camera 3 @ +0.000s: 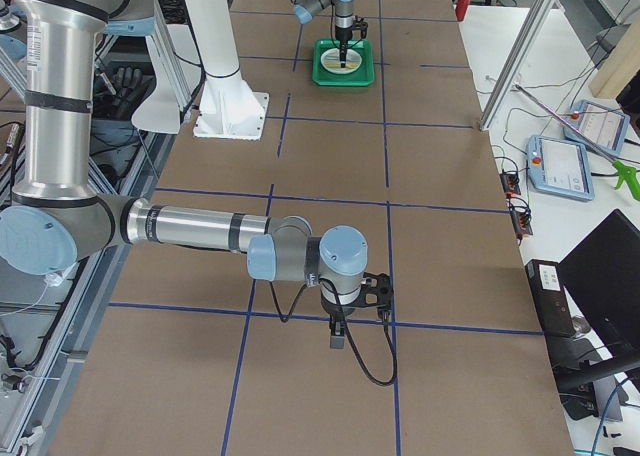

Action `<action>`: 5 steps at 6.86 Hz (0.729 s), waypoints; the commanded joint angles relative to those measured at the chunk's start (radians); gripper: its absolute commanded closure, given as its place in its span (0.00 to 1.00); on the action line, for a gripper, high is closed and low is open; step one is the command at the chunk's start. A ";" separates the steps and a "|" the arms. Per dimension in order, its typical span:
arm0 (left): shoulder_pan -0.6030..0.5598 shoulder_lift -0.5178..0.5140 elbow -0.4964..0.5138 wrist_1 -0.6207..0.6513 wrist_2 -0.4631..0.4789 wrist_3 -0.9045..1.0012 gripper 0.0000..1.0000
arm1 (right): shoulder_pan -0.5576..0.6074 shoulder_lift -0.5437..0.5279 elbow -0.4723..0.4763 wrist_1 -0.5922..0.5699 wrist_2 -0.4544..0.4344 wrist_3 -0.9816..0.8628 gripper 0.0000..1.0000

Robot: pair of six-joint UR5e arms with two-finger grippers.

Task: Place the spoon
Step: 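Move the left gripper over the plate and lower onto the yellow spoon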

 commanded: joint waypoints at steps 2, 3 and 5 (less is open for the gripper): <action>0.001 0.000 0.013 0.000 -0.003 0.000 0.63 | 0.000 0.000 0.000 0.000 0.000 0.000 0.00; 0.001 0.001 0.016 0.002 -0.031 0.000 0.80 | 0.000 0.000 0.000 0.000 0.000 0.000 0.00; 0.001 0.001 0.015 0.002 -0.036 0.000 1.00 | 0.000 0.000 0.000 0.000 0.000 0.000 0.00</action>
